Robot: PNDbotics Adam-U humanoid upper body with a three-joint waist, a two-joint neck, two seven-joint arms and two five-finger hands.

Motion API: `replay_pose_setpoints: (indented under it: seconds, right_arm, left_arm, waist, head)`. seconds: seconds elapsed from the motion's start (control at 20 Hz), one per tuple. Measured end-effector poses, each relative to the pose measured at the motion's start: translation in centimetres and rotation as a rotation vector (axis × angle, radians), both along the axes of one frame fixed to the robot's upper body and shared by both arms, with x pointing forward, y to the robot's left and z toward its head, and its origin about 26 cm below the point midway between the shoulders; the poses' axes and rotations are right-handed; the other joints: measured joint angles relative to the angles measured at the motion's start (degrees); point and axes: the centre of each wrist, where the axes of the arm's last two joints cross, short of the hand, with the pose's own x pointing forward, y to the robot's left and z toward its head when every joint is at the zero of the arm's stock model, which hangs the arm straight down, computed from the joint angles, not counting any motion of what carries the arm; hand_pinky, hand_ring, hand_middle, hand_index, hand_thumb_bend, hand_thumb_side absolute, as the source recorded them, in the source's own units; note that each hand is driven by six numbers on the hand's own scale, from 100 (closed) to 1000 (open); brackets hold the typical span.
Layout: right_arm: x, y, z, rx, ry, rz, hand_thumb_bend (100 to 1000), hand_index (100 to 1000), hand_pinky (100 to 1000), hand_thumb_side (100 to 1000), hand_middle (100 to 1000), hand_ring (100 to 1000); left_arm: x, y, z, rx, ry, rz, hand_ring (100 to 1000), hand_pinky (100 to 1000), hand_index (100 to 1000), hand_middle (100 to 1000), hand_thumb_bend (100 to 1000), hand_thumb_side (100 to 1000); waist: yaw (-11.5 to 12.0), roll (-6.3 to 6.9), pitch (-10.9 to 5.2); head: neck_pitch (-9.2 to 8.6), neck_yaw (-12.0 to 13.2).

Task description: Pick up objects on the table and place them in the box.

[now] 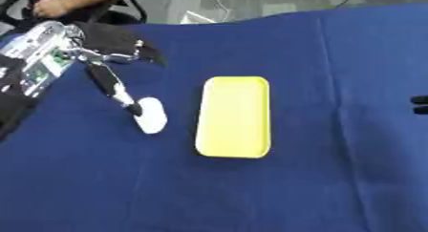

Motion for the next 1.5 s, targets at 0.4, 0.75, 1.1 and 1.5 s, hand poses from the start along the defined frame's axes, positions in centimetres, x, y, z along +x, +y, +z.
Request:
replay_pose_setpoints:
  seconds: [0.4,0.75,1.1,1.5]
  right_arm:
    - [0.0,0.0,0.0,0.0,0.0,0.0,303,971,671,789,886,688]
    - [0.0,0.0,0.0,0.0,0.0,0.0,302,971,671,788,886,689]
    - [0.0,0.0,0.0,0.0,0.0,0.0,301,971,671,788,886,688]
    - [0.0,0.0,0.0,0.0,-0.001,0.001,295,971,671,784,886,689]
  left_arm:
    - [-0.5,-1.0,0.5,-0.001,-0.016,-0.04,883,876,944,828,872,915]
    - [-1.0,-2.3,1.4,0.052,-0.074,-0.087,890,885,956,832,865,904]
    - [-1.2,-2.7,1.8,0.086,-0.115,-0.117,888,884,948,827,865,905]
    - [-1.1,-2.6,1.7,0.097,-0.12,-0.119,887,883,941,822,863,901]
  waist:
    - [-0.02,0.0,0.01]
    - [-0.14,0.07,0.05]
    - [-0.29,0.17,0.24]
    - [-0.3,0.21,0.35]
  head:
    - [0.0,0.0]
    - [0.0,0.0]
    - [0.0,0.0]
    - [0.0,0.0]
